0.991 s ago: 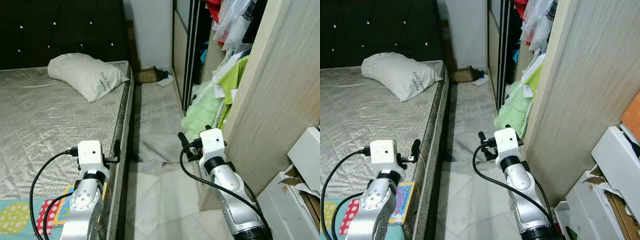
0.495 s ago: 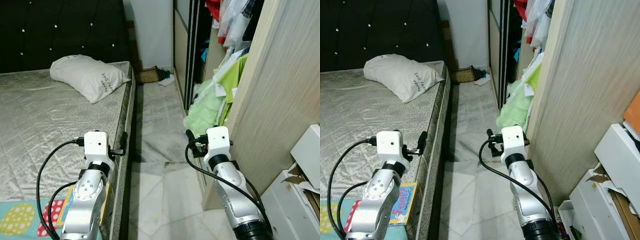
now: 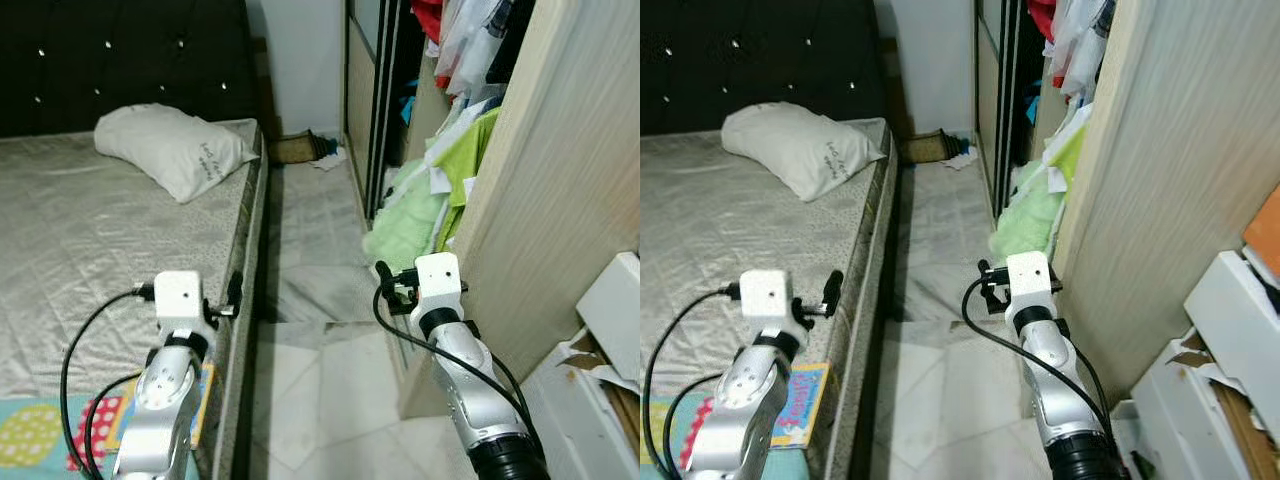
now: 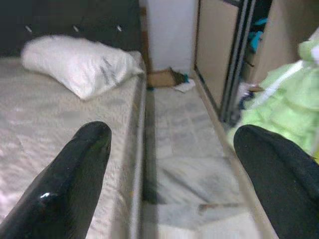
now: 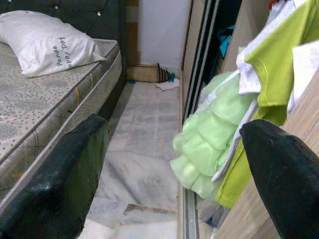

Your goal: Clean up the room

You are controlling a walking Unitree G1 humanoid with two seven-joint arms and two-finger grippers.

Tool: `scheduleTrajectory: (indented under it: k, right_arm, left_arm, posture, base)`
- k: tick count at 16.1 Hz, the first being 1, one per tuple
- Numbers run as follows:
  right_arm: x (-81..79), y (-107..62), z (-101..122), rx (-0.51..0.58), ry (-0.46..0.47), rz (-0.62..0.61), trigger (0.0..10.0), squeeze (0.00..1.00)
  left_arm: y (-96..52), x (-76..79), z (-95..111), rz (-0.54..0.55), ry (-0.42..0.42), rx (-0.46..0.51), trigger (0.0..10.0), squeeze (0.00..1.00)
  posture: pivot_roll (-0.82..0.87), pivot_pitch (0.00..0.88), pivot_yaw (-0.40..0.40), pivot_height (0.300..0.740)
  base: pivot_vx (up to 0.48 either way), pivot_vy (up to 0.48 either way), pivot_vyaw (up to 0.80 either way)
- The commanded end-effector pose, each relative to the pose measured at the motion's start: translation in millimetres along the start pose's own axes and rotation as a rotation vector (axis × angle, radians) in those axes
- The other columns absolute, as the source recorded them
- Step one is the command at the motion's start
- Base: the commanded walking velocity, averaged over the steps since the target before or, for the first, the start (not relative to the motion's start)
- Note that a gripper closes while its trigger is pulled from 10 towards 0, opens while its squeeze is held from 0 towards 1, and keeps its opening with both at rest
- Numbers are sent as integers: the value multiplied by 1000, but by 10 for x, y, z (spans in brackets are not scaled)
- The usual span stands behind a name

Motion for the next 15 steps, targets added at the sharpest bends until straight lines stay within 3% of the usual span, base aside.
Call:
scheduleTrajectory:
  k: [1,4,6,9,13,15]
  right_arm:
    - [0,31,58,7,36,0,10000,0]
    - [82,-5,10,-49,281,-39,10000,0]
    - [106,-44,-26,-62,309,-36,10000,0]
    - [79,-52,-4,-53,289,-18,10000,0]
    - [-9,-90,57,3,16,57,10000,0]
    - [-12,-76,58,12,-46,61,10000,0]
  left_arm:
    - [-9,7,33,-16,-21,11,10000,0]
    - [-93,-14,19,-11,-98,17,10000,0]
    - [-104,-34,-21,11,-128,1,10000,0]
    - [-78,4,-5,-10,-120,9,10000,0]
    - [-84,29,3,-17,-113,11,10000,0]
    - [-92,32,4,-15,-109,12,10000,0]
  posture:
    - [-85,0,2,740]
    - [-86,0,-13,740]
    - [-99,0,-11,740]
    - [-110,0,-4,740]
    - [-110,0,-8,740]
    - [-105,0,-12,740]
  base:
    - [0,0,0]
    - [0,0,0]
    - [0,0,0]
    - [0,0,0]
    - [0,0,0]
    - [0,0,0]
Point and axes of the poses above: a point about 5 cm out from each wrist's last joint towards the gripper, its own y axis pointing out of the wrist towards the gripper, its own z axis along the axis of the wrist's last joint, x = y × z, the point moved 1 cm from there along y, pointing out of the wrist towards the gripper, and after that the axes turned 3 degrees about -y, right-handed, at the moved point
